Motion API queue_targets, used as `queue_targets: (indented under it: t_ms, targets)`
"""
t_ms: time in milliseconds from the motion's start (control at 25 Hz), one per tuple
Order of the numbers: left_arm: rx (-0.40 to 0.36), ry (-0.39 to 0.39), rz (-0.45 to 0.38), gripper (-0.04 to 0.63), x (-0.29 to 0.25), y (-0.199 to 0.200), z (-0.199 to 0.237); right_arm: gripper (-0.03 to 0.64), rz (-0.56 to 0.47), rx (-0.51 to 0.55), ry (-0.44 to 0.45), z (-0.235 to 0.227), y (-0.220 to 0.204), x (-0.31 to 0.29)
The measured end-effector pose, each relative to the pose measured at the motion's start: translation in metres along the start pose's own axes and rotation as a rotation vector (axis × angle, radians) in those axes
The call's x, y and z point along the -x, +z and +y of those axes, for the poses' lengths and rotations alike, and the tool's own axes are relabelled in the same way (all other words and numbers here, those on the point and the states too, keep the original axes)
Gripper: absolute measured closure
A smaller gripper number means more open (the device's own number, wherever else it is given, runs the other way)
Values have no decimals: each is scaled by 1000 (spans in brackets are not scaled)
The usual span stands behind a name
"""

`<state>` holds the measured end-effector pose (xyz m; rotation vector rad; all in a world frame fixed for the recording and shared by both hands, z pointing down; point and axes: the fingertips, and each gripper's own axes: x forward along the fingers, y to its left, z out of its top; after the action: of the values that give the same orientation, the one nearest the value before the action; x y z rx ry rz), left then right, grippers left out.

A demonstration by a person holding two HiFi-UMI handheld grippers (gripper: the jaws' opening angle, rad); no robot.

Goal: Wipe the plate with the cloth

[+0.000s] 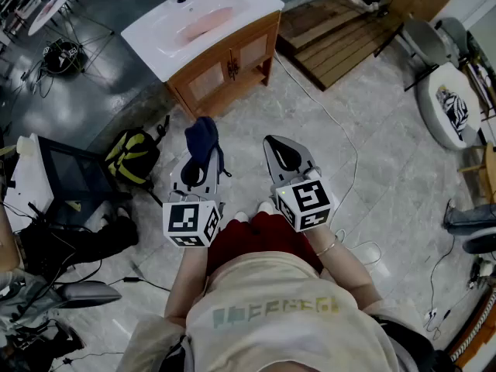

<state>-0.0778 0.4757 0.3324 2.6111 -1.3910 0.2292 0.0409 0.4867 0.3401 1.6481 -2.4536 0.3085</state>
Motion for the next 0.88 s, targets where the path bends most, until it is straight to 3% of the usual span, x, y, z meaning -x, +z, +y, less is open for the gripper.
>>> queue_targets:
  t_ms: [560, 880]
  targets:
    - [-2, 30, -8, 515, -33, 10, -27, 578, -4, -53, 60, -44, -3, 3]
    - [-18, 58, -18, 515, -64, 28, -2, 578, -14, -45, 72, -59, 14, -27]
